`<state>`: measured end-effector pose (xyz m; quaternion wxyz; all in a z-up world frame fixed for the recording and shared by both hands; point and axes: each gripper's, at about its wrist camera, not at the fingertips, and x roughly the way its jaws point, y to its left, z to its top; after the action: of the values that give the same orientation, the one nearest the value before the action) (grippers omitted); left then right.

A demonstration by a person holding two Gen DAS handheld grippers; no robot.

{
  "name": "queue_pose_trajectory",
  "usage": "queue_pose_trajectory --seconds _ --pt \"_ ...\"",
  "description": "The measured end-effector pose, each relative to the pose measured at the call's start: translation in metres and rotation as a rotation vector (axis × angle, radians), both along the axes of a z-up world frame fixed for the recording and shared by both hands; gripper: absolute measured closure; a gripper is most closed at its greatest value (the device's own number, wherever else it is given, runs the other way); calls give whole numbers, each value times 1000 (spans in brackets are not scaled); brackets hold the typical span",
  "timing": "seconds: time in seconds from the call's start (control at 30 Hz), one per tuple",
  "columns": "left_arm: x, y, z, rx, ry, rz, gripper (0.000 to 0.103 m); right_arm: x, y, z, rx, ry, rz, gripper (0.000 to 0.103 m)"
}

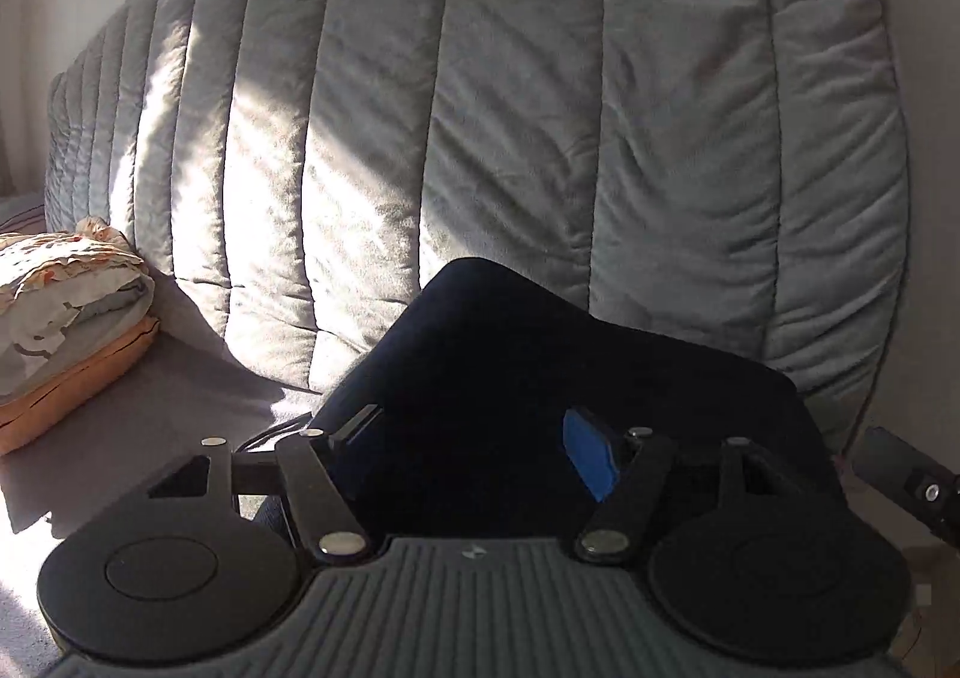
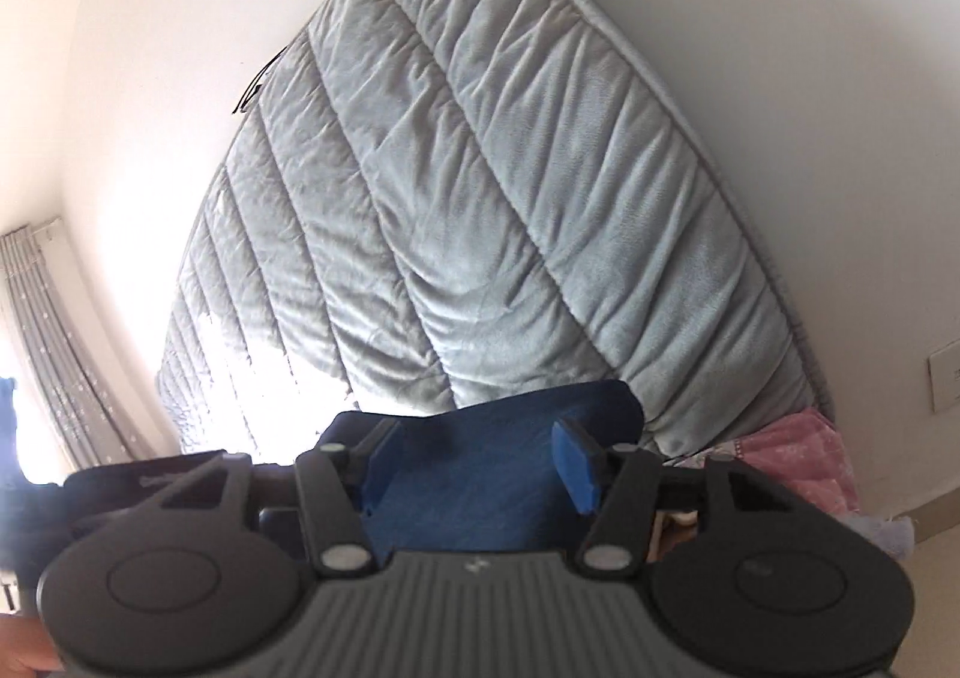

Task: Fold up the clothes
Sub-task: 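Lower the folded jeans onto the clothes stack and open both grippers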

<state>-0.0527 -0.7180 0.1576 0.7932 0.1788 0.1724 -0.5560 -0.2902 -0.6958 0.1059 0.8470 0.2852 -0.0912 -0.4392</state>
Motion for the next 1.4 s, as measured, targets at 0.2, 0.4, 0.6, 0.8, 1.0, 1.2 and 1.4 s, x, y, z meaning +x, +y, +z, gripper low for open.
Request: queue_pose_trajectory --seconds 0.2,0.4,0.6,0.8,1.0,1.2,1.4 --pt "18 -18 -26 29 0 80 37 62 -5 -16 7 410 68 47" --pt "18 -12 -18 60 18 92 36 63 -3 -13 8 424 63 45" --pt "3 19 -7 130 -36 204 36 51 -5 -8 31 344 71 40" --pt "-21 63 18 169 -174 307 36 46 6 -1 65 348 -12 26" --pt "-54 131 49 162 -234 399 36 37 19 4 101 273 -31 24" --pt "-75 209 78 132 -282 485 36 47 50 7 101 261 -1 23" --pt "-76 331 80 63 -217 627 36 81 113 20 -6 328 105 17"
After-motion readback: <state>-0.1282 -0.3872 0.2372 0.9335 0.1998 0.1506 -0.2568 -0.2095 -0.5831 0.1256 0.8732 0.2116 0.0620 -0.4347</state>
